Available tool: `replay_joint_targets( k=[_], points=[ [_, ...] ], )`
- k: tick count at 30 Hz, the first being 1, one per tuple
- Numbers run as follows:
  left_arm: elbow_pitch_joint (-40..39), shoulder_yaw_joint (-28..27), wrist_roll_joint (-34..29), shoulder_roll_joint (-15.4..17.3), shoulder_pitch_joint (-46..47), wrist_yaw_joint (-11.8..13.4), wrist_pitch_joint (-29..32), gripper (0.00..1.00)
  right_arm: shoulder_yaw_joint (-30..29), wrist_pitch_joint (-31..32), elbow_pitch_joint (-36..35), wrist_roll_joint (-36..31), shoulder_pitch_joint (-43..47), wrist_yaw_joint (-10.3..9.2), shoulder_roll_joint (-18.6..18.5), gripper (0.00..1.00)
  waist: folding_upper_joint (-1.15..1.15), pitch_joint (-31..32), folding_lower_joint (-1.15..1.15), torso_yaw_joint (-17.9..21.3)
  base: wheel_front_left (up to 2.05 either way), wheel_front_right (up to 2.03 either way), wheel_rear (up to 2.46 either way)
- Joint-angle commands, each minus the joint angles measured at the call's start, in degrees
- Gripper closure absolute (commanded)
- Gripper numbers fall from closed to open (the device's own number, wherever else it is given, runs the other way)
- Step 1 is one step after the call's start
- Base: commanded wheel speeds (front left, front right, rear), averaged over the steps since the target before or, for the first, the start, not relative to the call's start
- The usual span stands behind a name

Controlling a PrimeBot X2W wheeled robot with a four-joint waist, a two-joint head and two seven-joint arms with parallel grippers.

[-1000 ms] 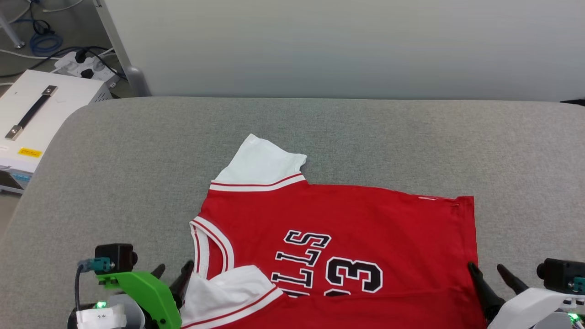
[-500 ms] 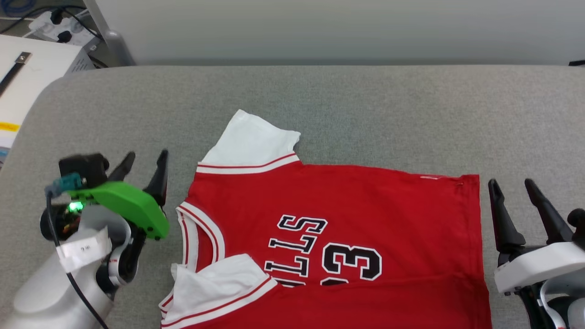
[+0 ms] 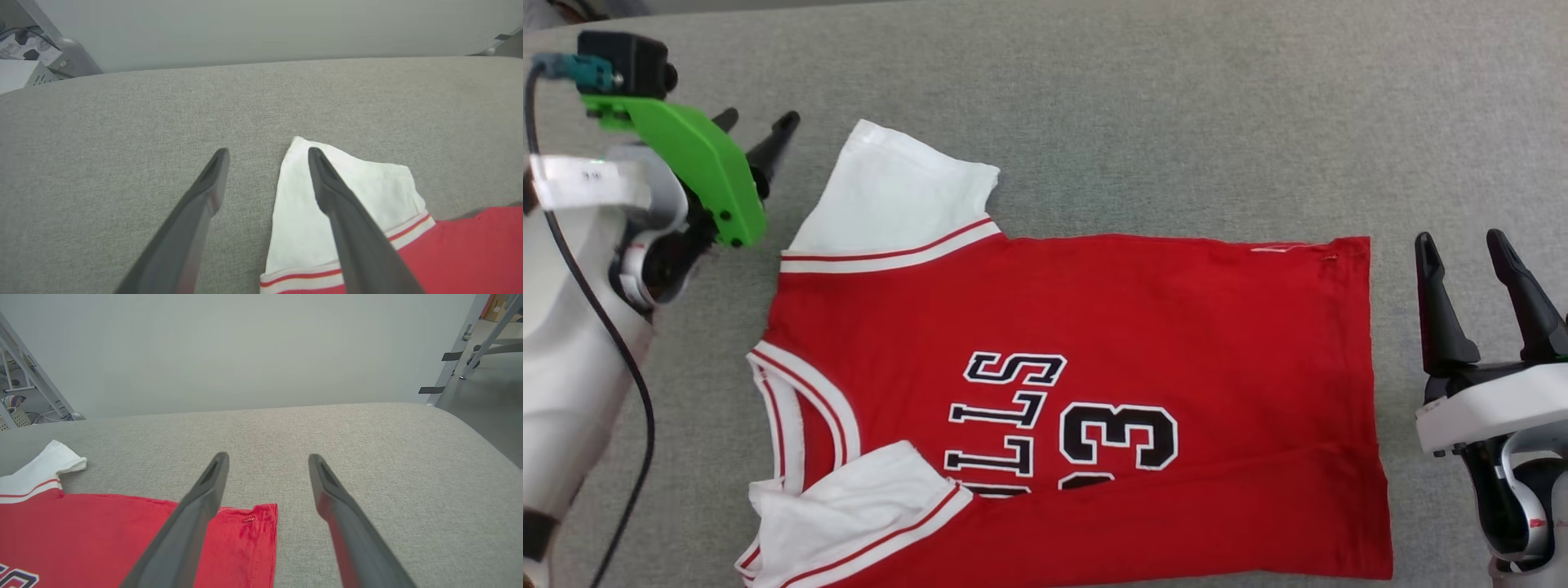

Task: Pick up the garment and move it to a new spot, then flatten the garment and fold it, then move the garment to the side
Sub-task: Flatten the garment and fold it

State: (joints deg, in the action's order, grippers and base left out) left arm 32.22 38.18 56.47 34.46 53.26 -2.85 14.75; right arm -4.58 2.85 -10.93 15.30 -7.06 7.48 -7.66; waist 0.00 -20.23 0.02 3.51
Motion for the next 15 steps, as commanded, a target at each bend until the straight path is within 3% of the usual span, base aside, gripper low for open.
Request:
replay_joint_targets(
  k=[1,9,15],
  points=[
    [1.5,0.4,0.2,0.6,2.7,-0.9,2.2,0.00,0.5,-0.1,-0.3,-0.1,-1.4,0.01,0.1,0.00,0.00,-4.4,-0.02,4.4,0.00,0.00,0.00],
    [8.4,2.3,4.3,0.7,11.1,-3.7,17.4,0.00,1.7,-1.1,0.5,0.8,-3.4,0.01,1.1,0.00,0.00,-8.8,-0.02,8.0,0.00,0.00,0.00],
    [12.9,3.2,5.7,0.7,12.3,-4.1,22.5,0.00,1.9,-1.7,1.1,1.4,-3.4,0.01,2.0,0.00,0.00,-10.8,-0.02,9.3,0.00,0.00,0.00]
  ],
)
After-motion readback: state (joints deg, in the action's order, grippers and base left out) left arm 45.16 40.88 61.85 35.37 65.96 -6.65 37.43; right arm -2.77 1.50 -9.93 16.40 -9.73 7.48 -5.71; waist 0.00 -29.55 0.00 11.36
